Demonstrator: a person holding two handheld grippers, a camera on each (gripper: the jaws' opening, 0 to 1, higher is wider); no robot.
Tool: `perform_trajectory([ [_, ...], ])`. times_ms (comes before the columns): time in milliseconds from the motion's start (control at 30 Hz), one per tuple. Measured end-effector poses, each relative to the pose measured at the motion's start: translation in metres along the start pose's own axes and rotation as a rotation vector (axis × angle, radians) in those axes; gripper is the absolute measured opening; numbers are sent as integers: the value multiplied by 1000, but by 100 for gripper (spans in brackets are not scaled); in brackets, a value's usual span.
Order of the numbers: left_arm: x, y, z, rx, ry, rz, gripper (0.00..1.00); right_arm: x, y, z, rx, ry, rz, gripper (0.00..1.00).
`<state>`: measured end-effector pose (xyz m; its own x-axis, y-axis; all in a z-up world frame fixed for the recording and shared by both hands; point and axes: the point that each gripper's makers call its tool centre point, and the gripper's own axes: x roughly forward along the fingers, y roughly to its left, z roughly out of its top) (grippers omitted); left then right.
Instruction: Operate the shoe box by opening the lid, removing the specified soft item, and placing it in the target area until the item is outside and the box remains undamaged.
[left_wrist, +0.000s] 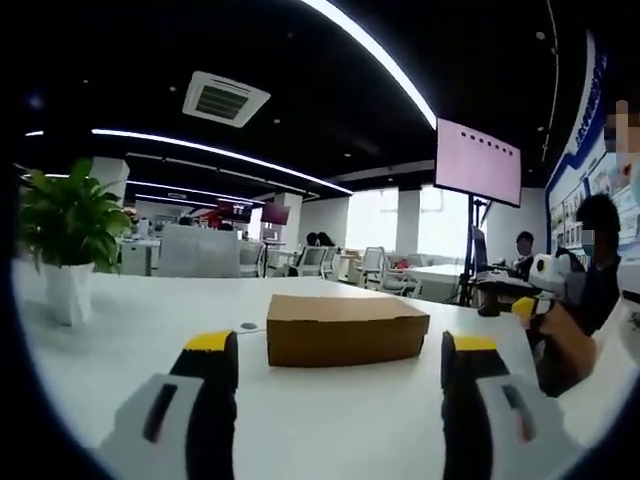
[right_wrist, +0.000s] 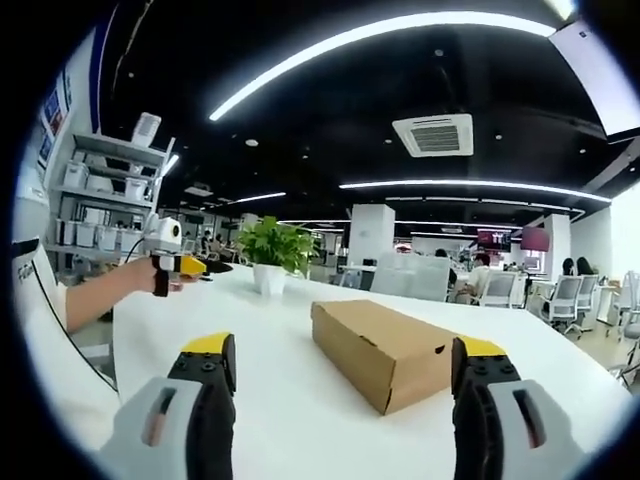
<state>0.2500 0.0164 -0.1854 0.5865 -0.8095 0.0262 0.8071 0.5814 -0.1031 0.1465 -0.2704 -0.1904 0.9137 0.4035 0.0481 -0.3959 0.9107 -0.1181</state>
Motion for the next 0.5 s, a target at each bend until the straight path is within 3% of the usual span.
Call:
perform_trajectory([
  [133,4,-5,-1,-7,-5,-64,88,6,1,-1,4,3,-1,92],
  [233,8,-12,-5,44,50,-91,87,6,-4,3,-4,-8,-32,84],
  [300,12,-13,-2,108,53,-82,86,8,-5,8,-3,-20,-29,84],
  [367,19,-13,-2,100,64,-66,84,12,-5,9,-13,-5,-27,83],
  [433,25,-6,-7,92,88,-24,74,17,-5,9,-18,14,-23,79],
  [500,31,-13,-7,128,61,-58,77,19,-5,12,-13,2,-20,82],
])
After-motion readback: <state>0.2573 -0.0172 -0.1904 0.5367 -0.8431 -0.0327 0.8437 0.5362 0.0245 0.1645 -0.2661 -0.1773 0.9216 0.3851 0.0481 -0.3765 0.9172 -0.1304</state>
